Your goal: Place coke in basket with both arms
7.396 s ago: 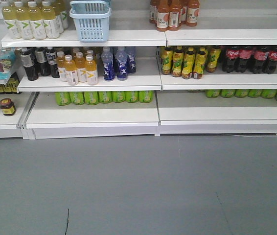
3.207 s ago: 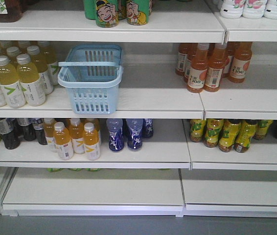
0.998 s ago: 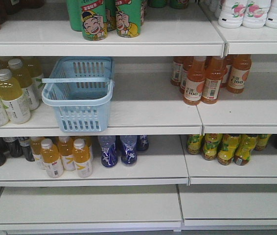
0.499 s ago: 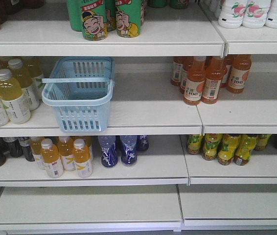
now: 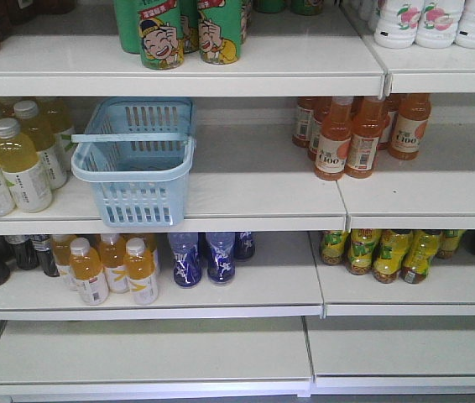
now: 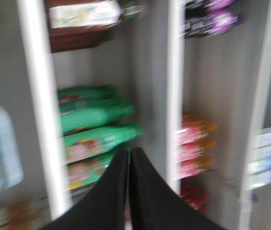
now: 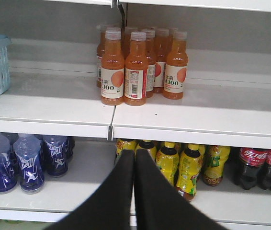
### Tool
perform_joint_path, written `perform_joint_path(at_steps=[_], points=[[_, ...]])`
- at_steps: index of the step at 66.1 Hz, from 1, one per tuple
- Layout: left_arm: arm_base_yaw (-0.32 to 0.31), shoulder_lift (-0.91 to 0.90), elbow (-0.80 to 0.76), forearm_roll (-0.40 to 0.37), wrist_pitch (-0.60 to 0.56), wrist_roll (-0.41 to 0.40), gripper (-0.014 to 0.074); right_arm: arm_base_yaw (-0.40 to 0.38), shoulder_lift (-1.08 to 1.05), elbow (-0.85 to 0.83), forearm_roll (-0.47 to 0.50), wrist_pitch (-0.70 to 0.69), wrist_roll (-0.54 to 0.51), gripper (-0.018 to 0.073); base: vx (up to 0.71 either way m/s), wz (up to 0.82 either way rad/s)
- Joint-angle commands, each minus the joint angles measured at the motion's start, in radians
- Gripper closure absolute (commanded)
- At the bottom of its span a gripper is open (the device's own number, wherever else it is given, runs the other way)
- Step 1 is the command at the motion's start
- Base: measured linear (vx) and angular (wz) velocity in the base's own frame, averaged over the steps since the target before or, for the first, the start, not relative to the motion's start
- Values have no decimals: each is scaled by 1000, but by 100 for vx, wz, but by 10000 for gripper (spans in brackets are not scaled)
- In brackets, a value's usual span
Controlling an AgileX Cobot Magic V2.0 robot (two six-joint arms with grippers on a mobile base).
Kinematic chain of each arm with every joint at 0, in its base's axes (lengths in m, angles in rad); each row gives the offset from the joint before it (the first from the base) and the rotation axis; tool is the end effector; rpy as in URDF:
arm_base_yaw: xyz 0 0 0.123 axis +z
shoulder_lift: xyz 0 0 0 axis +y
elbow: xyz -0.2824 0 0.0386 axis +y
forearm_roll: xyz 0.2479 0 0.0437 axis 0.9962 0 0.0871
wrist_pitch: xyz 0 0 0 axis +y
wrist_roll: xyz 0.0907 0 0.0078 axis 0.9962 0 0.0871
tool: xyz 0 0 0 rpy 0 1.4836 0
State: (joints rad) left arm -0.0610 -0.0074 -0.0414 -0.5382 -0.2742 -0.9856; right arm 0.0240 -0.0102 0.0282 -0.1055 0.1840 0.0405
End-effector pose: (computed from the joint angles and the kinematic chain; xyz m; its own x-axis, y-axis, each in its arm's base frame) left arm 0.0475 0.0097 0.2480 0.0916 -0.9958 -0.0087 0.3586 0.0412 -0.9326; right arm 0.0563 -0.0004 0.1875 -0.1130 -0.0659 -0.9914 -0.0120 0.9978 -0.0650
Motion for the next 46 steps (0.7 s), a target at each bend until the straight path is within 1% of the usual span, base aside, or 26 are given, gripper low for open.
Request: perform_joint_path(at_steps=[1,5,6,10,14,19,25,28,32,36,39,42,46], points=[[-2,-17,-128,137,-136,-48,603,-4,-19,10,-10,-76,-8,564,0,0],[-2,-14,-196,247,-155,-45,603,-4,-19,10,-10,-76,-8,564,0,0],[-2,-9,-218,288,-160,-45,603,-4,-19,10,-10,-76,-8,564,0,0],[-2,20,-282,412,-162,-49,603,-4,-19,10,-10,-76,-8,564,0,0],[-2,72,-347,511,-162,-66,603,-4,-19,10,-10,-76,-8,564,0,0],[-2,143,-407,609,-165,-125,601,-4,-19,10,-10,-76,-8,564,0,0],[-2,256,-452,775,-174,-204,598,-4,-19,10,-10,-76,-8,564,0,0],[-2,315,-456,858,-199,-251,594,-4,-19,10,-10,-76,-8,564,0,0],[-2,406,-456,944,-241,-307,590,-4,-19,10,-10,-76,-8,564,0,0],[-2,507,-456,1015,-292,-356,577,-4,-19,10,-10,-76,-8,564,0,0],[-2,582,-456,1047,-335,-382,555,-4,-19,10,-10,-76,-8,564,0,0],[-2,660,-456,1053,-382,-405,524,-4,-19,10,-10,-76,-8,564,0,0],[-2,772,-456,1049,-454,-447,456,-4,-19,10,-10,-76,-8,564,0,0]])
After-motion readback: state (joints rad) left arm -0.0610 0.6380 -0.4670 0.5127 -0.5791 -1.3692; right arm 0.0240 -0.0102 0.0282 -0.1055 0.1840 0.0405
